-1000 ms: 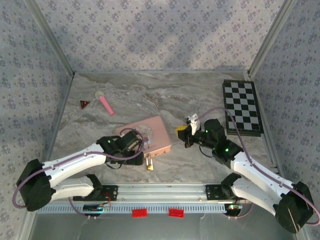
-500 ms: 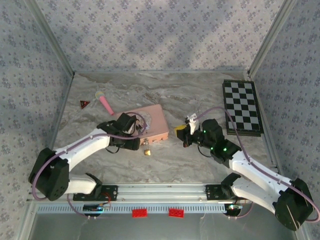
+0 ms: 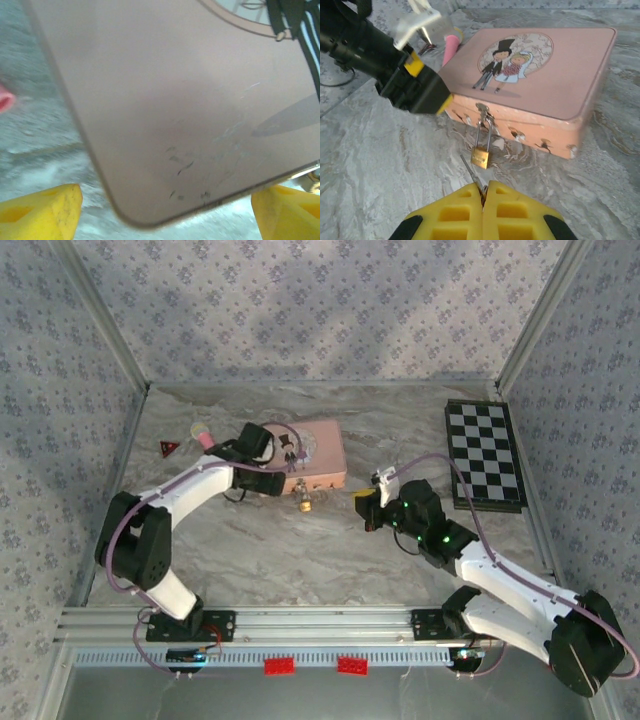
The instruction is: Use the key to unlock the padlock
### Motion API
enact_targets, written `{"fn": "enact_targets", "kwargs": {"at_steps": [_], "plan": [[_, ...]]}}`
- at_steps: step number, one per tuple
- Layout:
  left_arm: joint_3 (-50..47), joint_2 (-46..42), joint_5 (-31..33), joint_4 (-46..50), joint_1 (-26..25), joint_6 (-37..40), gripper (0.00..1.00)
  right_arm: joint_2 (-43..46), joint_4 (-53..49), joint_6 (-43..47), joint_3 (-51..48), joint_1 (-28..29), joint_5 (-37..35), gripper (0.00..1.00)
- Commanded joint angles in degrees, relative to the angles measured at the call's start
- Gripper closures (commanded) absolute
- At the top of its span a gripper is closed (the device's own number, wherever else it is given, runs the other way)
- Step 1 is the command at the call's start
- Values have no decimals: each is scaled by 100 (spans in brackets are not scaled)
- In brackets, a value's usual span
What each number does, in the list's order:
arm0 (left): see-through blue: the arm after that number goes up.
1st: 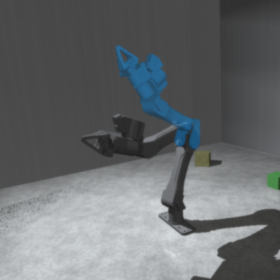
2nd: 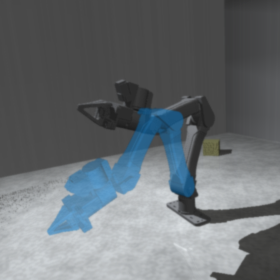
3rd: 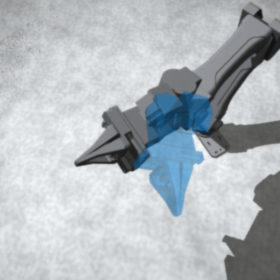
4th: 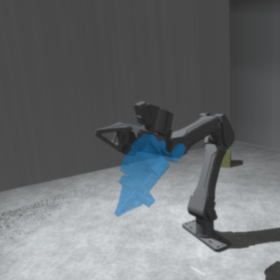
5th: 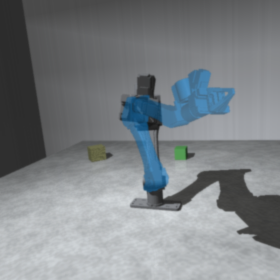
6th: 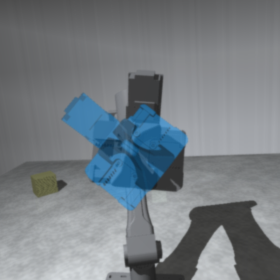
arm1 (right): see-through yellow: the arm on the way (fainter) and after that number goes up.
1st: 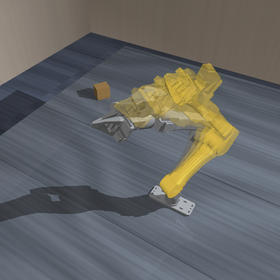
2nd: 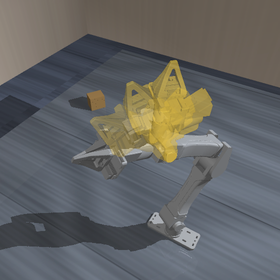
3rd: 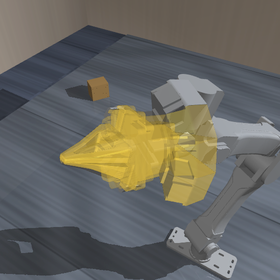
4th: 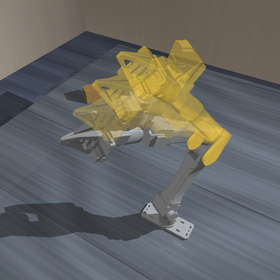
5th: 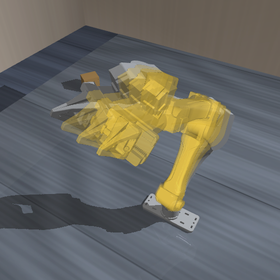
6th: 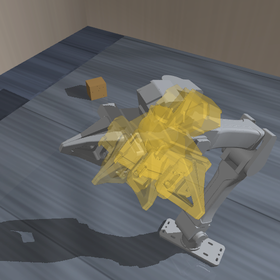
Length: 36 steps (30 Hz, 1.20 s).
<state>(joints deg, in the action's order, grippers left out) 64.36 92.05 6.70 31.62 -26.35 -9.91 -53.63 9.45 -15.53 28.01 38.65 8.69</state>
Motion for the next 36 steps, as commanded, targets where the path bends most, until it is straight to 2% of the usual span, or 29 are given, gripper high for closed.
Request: {"fn": "enact_targets", "kwargs": {"at_steps": [1, 5, 8, 13, 16, 18, 21, 29, 36], "plan": [[242, 28, -27, -401, 269, 11, 11, 97, 170, -291, -163, -15, -334, 100], [146, -179, -274, -483, 276, -92, 10, 57, 286, -471, -183, -25, -298, 100], [-400, -758, -604, -782, 219, -372, 9, 51, 324, -561, -207, -24, -281, 100], [-1868, -2103, -1535, -1901, 160, -1330, 7, -65, 641, -841, -361, -24, -315, 100], [-2551, -2568, -1992, -2731, 27, -1896, 8, -237, 791, -958, -325, -8, -224, 100], [-2835, -2673, -2055, -3186, -127, -2117, 8, -342, 864, -995, -297, 14, -193, 100], [-3140, -2539, -2148, -3922, -290, -2439, 8, -459, 986, -1046, -270, 46, -207, 100], [-3181, -1251, -2442, -5304, -514, -3013, 15, -432, 1199, -1154, -444, 134, -373, 100], [-3047, -594, -2075, -5591, -635, -3076, 18, -213, 1094, -1136, -550, 138, -453, 100]]}}
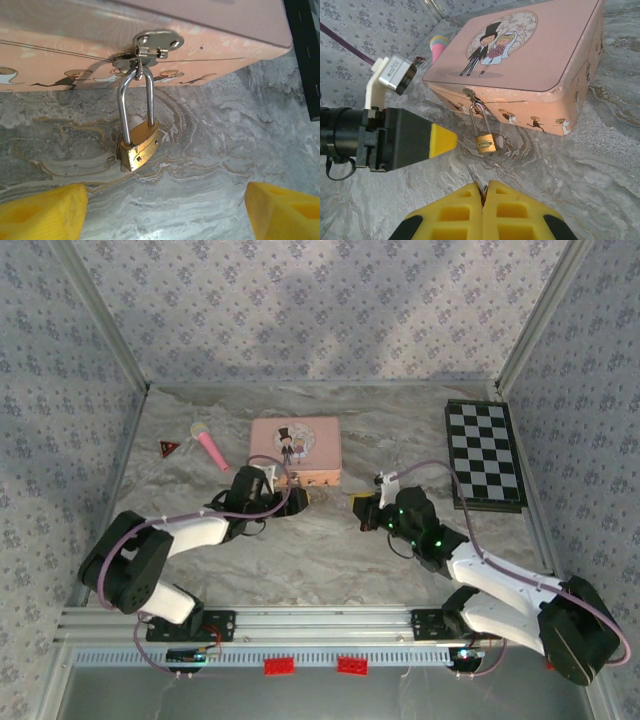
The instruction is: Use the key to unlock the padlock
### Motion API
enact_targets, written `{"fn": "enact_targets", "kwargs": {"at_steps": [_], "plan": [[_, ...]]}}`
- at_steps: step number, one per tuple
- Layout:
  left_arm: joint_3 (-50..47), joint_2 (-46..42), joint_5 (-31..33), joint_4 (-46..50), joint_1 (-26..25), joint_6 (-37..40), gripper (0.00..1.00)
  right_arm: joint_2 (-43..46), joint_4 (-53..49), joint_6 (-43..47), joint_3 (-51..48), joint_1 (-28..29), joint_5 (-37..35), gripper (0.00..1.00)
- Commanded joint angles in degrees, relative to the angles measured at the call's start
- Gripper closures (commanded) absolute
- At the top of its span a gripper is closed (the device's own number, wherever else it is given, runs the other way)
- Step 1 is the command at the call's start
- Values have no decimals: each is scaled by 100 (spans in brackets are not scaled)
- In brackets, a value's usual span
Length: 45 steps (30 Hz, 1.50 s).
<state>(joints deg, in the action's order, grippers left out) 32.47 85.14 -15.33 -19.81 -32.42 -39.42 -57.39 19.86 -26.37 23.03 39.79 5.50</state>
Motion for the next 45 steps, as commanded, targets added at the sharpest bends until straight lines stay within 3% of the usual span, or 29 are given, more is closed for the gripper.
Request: {"fn": "enact_targets", "kwargs": {"at_steps": [1, 26, 45], "plan": [[159, 179, 161, -479, -27, -127, 19, 188, 45, -44, -74, 29, -147, 100], [565, 1542, 309, -983, -189, -154, 46, 245, 96, -105, -141, -42, -77, 100], [476, 1426, 552, -693, -243, -198, 60, 353, 1, -81, -174, -67, -127, 100]]}}
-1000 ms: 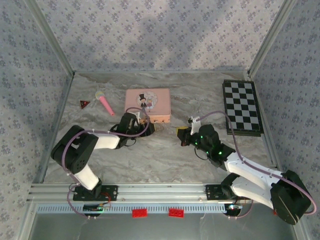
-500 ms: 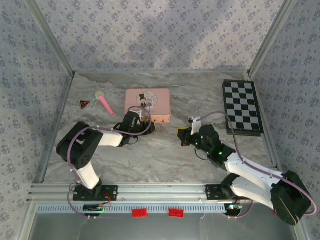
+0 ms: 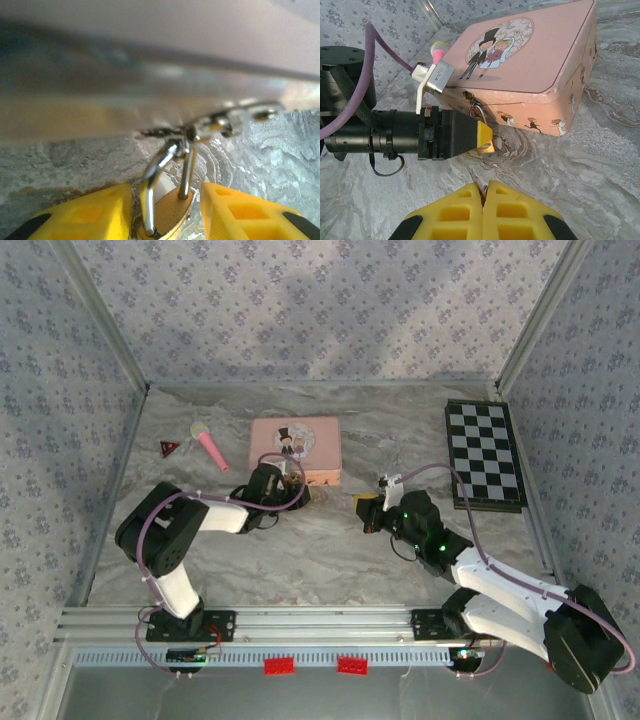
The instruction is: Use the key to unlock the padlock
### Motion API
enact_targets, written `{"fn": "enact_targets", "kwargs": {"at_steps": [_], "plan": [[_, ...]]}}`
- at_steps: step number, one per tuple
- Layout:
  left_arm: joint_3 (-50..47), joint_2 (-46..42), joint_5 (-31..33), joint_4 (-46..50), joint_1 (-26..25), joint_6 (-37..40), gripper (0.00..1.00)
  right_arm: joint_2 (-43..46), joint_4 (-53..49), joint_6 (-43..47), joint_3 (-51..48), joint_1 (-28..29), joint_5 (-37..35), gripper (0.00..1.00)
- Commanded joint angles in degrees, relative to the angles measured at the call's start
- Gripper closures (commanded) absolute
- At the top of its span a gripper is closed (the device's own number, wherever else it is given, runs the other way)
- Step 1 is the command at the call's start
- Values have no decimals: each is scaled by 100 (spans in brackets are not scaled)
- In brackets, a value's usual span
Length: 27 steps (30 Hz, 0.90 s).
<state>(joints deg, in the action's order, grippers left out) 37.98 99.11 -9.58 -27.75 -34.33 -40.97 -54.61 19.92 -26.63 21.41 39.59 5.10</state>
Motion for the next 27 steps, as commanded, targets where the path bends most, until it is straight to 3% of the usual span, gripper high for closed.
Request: {"fn": "enact_targets", "kwargs": {"at_steps": [1, 27], "plan": [[-88, 29, -25, 98, -56, -43, 61, 65, -6, -53, 3, -48, -75, 100], [-133, -223, -17, 186, -62, -78, 79, -22, -37, -336, -12, -57, -50, 100]]}}
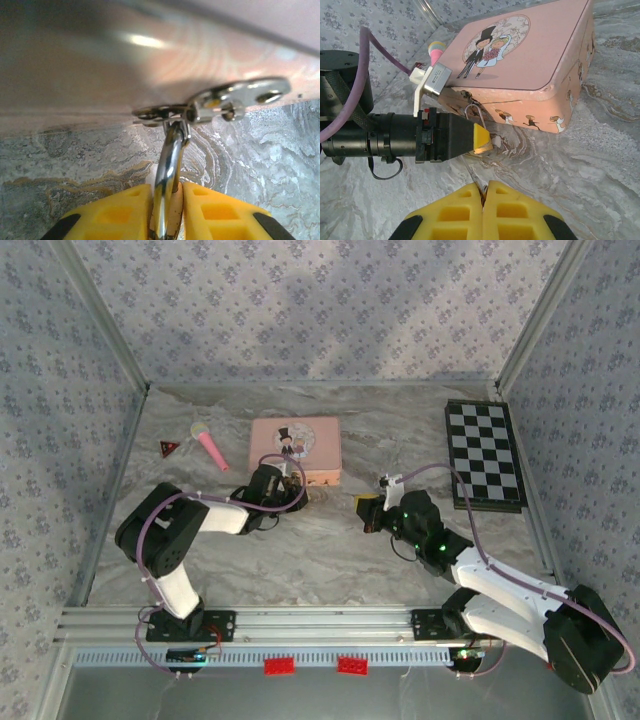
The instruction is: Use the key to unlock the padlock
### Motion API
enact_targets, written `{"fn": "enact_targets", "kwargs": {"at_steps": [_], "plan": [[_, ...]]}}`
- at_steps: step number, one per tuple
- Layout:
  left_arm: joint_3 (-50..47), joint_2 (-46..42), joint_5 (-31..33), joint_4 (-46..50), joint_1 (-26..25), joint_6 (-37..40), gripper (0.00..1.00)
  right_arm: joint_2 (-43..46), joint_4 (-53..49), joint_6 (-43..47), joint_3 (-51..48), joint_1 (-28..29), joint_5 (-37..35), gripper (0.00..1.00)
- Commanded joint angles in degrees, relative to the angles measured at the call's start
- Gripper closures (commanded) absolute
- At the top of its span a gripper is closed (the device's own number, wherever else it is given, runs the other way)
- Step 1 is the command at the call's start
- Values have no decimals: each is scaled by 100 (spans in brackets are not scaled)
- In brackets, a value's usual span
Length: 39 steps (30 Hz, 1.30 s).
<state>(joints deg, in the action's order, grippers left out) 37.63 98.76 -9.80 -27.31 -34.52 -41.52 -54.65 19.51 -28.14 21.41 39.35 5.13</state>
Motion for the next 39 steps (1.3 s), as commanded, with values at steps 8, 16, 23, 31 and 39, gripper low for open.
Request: {"fn": "enact_targets", "kwargs": {"at_steps": [8, 16, 23, 31, 39], "plan": [[-63, -585, -62, 481, -33, -24, 84, -249, -420, -1075, 130, 2, -187, 100], [101, -841, -499, 700, 15, -156, 86, -517, -91, -2554, -127, 224, -454, 100], [350, -815, -715, 876, 148, -777, 90, -765, 627, -3745, -439, 397, -650, 100], [675, -812, -933, 1219, 152, -1529, 95, -1199, 1325, -4817, -531, 680, -651, 100], [579, -825, -855, 910, 160, -2321, 96, -1791, 1877, -5210, -371, 631, -275, 100]]}}
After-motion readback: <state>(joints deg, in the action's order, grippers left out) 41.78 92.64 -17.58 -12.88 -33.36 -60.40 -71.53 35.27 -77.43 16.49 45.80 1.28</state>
